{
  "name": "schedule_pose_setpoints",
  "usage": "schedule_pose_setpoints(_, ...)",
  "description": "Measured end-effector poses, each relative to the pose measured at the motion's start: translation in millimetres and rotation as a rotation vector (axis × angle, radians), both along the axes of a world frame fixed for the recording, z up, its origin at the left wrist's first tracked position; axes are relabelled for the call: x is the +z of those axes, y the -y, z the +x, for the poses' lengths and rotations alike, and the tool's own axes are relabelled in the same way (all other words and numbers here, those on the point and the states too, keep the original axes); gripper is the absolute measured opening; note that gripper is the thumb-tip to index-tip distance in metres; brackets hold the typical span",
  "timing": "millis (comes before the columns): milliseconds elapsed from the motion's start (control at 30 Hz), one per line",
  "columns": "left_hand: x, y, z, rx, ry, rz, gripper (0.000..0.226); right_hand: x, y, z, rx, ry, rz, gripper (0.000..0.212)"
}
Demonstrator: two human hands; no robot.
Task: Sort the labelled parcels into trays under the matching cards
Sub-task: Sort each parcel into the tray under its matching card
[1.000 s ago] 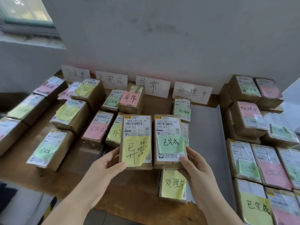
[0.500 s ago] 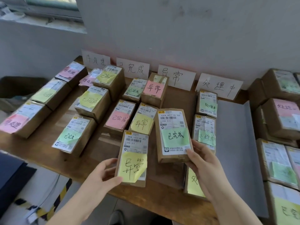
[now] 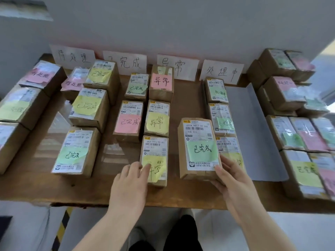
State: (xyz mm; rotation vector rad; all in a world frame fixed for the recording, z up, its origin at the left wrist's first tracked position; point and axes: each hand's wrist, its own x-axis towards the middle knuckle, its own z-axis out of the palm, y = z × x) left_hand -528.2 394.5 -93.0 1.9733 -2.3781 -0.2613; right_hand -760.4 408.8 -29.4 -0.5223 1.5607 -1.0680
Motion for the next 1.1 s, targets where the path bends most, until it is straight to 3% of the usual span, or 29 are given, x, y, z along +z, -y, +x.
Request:
schedule_pose_setpoints(133, -16.4, -6.6, 4.0, -0.271, -0.009, -0.086, 0.060, -1.9, -22.4, 11.1, -0.107, 0.015, -0.024, 0.027)
schedule_pose_setpoints(200, -22.3, -11.0, 4.8, -0.301, 0.008, -0.042, 0.066, -1.6, -33.7, 18.2, -0.126, 0.014, -0.037, 0.033)
schedule_pose_setpoints(300, -25.0, -13.4, 7.7, -0.307, 0.049, 0.003, 0.075, -2.1, -46.7, 28.3, -0.156, 0.027, -0.077, 0.053)
schedule_pose_setpoints(500, -11.6, -12.9, 10.0, -0.334, 0.058, 0.041, 0.078, -0.2, -60.2, 43.4, -0.149, 0.020, -0.125, 0.047)
schedule_pose_setpoints(733, 31.1, -23.2, 13.3, -0.324, -0.048, -0.113, 0.074, -2.5, -60.3, 55.5, -0.124, -0.061, -0.153, 0.035)
schedule_pose_setpoints(900, 52.6, -21.9, 0.8, -0.314, -0.033, -0.093, 0.077, 1.1, -48.6, 60.8, 0.001, -0.204, -0.181, 0.031)
schedule_pose_setpoints(1100, 79.7, -13.6, -15.4, -0.156, -0.128, -0.026, 0.082, 12.9, -21.7, 52.1, 0.148, -0.280, -0.244, 0.029)
